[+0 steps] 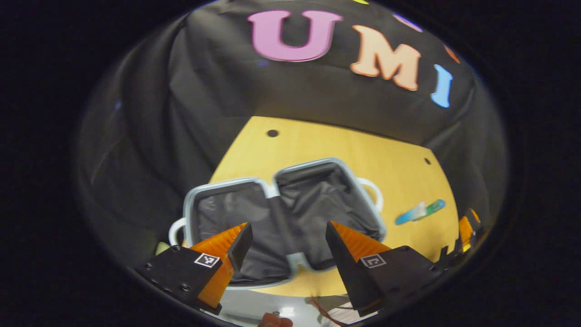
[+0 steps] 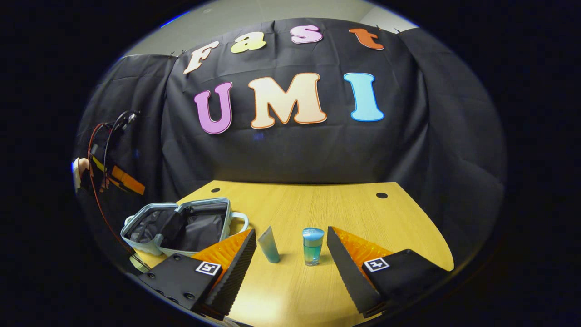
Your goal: First open the suitcase, pack the skin care products into it, and then close the suitcase.
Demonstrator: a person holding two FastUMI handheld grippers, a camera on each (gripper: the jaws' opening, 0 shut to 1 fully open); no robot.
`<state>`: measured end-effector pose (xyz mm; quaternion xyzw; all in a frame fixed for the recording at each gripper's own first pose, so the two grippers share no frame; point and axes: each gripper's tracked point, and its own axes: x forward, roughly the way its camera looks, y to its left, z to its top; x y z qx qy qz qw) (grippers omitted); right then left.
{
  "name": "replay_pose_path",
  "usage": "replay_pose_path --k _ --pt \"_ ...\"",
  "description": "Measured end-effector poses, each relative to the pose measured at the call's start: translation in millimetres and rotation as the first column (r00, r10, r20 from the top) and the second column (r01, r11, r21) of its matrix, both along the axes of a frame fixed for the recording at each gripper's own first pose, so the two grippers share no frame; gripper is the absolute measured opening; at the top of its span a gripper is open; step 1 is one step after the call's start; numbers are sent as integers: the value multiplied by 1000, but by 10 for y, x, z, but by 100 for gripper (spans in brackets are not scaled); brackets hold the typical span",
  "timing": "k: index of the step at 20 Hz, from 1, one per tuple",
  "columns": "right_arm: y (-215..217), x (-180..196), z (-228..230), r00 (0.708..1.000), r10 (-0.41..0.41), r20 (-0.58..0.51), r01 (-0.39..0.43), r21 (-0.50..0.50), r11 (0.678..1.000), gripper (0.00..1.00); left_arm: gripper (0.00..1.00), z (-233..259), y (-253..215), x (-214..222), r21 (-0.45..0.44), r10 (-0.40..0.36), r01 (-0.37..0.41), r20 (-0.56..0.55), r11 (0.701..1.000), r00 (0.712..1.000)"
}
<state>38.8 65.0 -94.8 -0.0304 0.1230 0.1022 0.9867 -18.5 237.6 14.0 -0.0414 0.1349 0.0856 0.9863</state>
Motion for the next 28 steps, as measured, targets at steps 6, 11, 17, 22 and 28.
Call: replay_pose_path --k 6,11,17,22,28 --pt "-191 308 -228 996 72 -57 -72 8 997 98 96 -22 -1710 536 -42 -184 189 111 981 977" --pt "-251 573 -571 986 123 -110 -122 14 992 98 96 -238 -2517 1037 -69 -269 291 221 954 937" --pt "-266 795 -1056 970 164 -180 -162 21 986 98 97 -715 -2843 1581 -102 -273 307 255 946 927" --pt "-255 916 -1313 959 195 -206 -202 -14 979 98 96 -972 -2882 1898 -108 -251 281 230 954 940" --pt "-237 1046 -1455 953 216 -215 -227 -28 974 87 80 -1160 -2890 2160 -119 -243 269 196 956 950"
